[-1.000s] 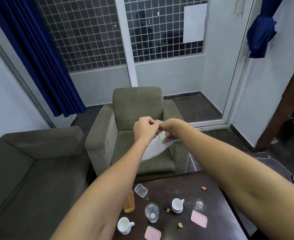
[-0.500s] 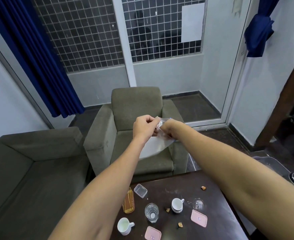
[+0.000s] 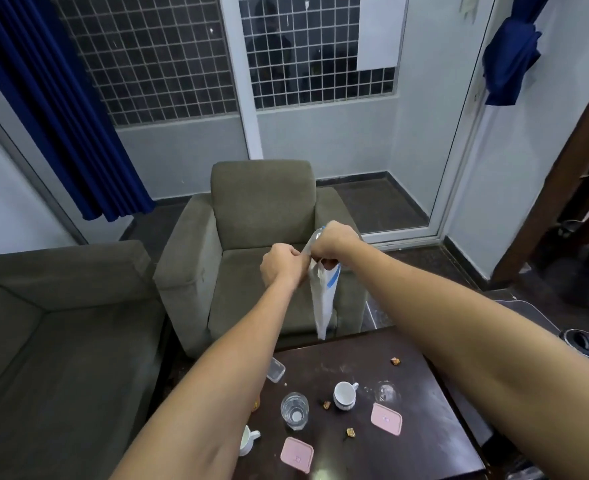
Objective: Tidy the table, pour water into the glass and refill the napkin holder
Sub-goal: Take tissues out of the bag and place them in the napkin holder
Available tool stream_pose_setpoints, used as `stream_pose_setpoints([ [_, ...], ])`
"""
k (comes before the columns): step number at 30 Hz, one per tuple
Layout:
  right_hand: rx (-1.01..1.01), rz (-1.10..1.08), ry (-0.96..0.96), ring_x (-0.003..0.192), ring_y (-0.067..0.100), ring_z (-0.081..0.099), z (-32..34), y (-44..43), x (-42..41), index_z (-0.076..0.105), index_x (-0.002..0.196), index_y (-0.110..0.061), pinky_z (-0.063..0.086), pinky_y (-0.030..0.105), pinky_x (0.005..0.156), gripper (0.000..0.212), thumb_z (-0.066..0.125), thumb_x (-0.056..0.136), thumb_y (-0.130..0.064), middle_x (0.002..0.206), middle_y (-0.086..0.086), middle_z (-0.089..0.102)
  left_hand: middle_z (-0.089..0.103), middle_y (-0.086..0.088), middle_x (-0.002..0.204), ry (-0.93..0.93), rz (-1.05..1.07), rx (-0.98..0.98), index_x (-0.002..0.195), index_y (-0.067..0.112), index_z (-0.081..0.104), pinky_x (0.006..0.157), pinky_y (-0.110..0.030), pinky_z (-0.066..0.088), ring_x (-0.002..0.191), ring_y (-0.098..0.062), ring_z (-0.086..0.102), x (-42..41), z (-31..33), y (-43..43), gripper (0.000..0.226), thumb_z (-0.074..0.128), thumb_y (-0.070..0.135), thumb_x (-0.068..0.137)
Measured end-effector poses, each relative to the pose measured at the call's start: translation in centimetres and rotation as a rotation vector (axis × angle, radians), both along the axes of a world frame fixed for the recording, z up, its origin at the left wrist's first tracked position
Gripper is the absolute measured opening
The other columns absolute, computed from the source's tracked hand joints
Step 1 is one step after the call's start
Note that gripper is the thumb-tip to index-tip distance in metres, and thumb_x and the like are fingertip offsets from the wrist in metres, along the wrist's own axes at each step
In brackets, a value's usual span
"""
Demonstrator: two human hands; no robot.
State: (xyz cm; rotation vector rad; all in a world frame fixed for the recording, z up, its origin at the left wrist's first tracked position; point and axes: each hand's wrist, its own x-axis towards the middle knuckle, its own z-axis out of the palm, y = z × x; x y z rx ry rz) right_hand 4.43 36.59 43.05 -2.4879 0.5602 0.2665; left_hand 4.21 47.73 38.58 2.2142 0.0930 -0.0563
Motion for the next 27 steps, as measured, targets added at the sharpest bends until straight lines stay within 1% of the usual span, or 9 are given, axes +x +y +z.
stream_pose_setpoints([
  [3, -0.035, 0.023, -0.003, 0.032, 0.011, 0.061, -0.2, -0.3, -0.3, 0.068, 0.063, -0.011, 0.045, 0.016, 0.039, 0.014, 0.066, 0.076, -0.015, 0.044, 0.002, 0.066, 0.077, -0.007, 0.079, 0.022, -0.021, 0.033, 0.073, 0.016, 0.076, 0.076, -0.040, 0.064, 0.078, -0.031, 0.075, 0.0, -0.6, -0.5, 0.021, 0.062, 0.032, 0.079],
  [6, -0.043, 0.004, -0.051, 0.038, 0.014, 0.067, 0.1, -1.0, -0.6, 0.069, 0.072, -0.008, 0.059, 0.026, 0.054, 0.007, 0.065, 0.077, -0.010, 0.044, 0.003, 0.066, 0.076, -0.008, 0.078, 0.047, -0.048, 0.045, 0.074, 0.016, 0.076, 0.076, -0.039, 0.064, 0.078, -0.029, 0.075, 0.3, -1.5, -0.9, 0.029, 0.064, 0.041, 0.085],
  [8, -0.018, -0.020, -0.078, 0.043, 0.016, 0.070, 0.6, -1.6, -0.8, 0.068, 0.078, -0.006, 0.063, 0.030, 0.060, 0.005, 0.065, 0.078, -0.009, 0.045, 0.004, 0.066, 0.076, -0.009, 0.079, 0.057, -0.073, 0.050, 0.076, 0.014, 0.076, 0.075, -0.037, 0.063, 0.080, -0.029, 0.074, 0.5, -2.1, -1.3, 0.039, 0.063, 0.050, 0.085],
  [10, -0.005, -0.048, -0.099, 0.040, 0.015, 0.068, 1.2, -2.3, -1.1, 0.067, 0.078, -0.006, 0.057, 0.025, 0.051, 0.005, 0.065, 0.079, -0.010, 0.043, 0.004, 0.065, 0.076, -0.009, 0.082, 0.063, -0.093, 0.051, 0.078, 0.014, 0.076, 0.071, -0.033, 0.058, 0.084, -0.030, 0.073, 0.6, -2.5, -1.8, 0.037, 0.062, 0.047, 0.086],
  [13, 0.014, -0.112, -0.125, 0.034, 0.013, 0.063, 2.0, -3.7, -1.5, 0.064, 0.076, -0.008, 0.044, 0.017, 0.040, 0.007, 0.066, 0.080, -0.012, 0.038, 0.002, 0.061, 0.075, -0.009, 0.083, 0.042, -0.137, 0.096, 0.079, 0.013, 0.074, 0.066, -0.030, 0.049, 0.086, -0.032, 0.071, 0.2, -3.3, -2.7, 0.024, 0.062, 0.033, 0.084],
  [17, 0.040, -0.219, -0.187, 0.033, 0.013, 0.060, 1.9, -5.9, -2.0, 0.062, 0.076, -0.009, 0.050, 0.022, 0.050, 0.009, 0.068, 0.081, -0.014, 0.036, 0.000, 0.058, 0.072, -0.009, 0.086, -0.004, -0.181, 0.155, 0.079, 0.011, 0.071, 0.073, -0.037, 0.058, 0.087, -0.035, 0.068, -1.1, -4.8, -4.9, 0.020, 0.059, 0.027, 0.084],
  [23, 0.081, -0.341, -0.237, 0.055, 0.022, 0.068, -0.2, -10.1, -2.7, 0.062, 0.075, -0.009, 0.053, 0.027, 0.055, 0.008, 0.066, 0.080, -0.015, 0.070, 0.008, 0.070, 0.072, -0.013, 0.094, 0.005, -0.226, 0.197, 0.082, 0.013, 0.071, 0.076, -0.039, 0.055, 0.094, -0.041, 0.066, -2.7, -7.7, -8.4, 0.019, 0.054, 0.021, 0.084],
  [25, 0.106, -0.370, -0.233, 0.060, 0.024, 0.068, -0.9, -11.7, -2.9, 0.063, 0.077, -0.008, 0.051, 0.026, 0.052, 0.007, 0.066, 0.078, -0.015, 0.075, 0.009, 0.069, 0.072, -0.015, 0.095, 0.029, -0.220, 0.198, 0.083, 0.012, 0.072, 0.076, -0.039, 0.054, 0.095, -0.042, 0.066, -2.6, -9.0, -9.3, 0.020, 0.055, 0.022, 0.085],
  [27, 0.127, -0.391, -0.232, 0.055, 0.022, 0.061, -1.7, -13.5, -3.1, 0.060, 0.070, -0.011, 0.042, 0.023, 0.046, 0.011, 0.068, 0.075, -0.015, 0.069, 0.006, 0.062, 0.074, -0.017, 0.096, 0.067, -0.214, 0.173, 0.085, 0.011, 0.074, 0.079, -0.039, 0.055, 0.097, -0.042, 0.067, -2.3, -10.5, -10.3, 0.021, 0.056, 0.022, 0.087],
])
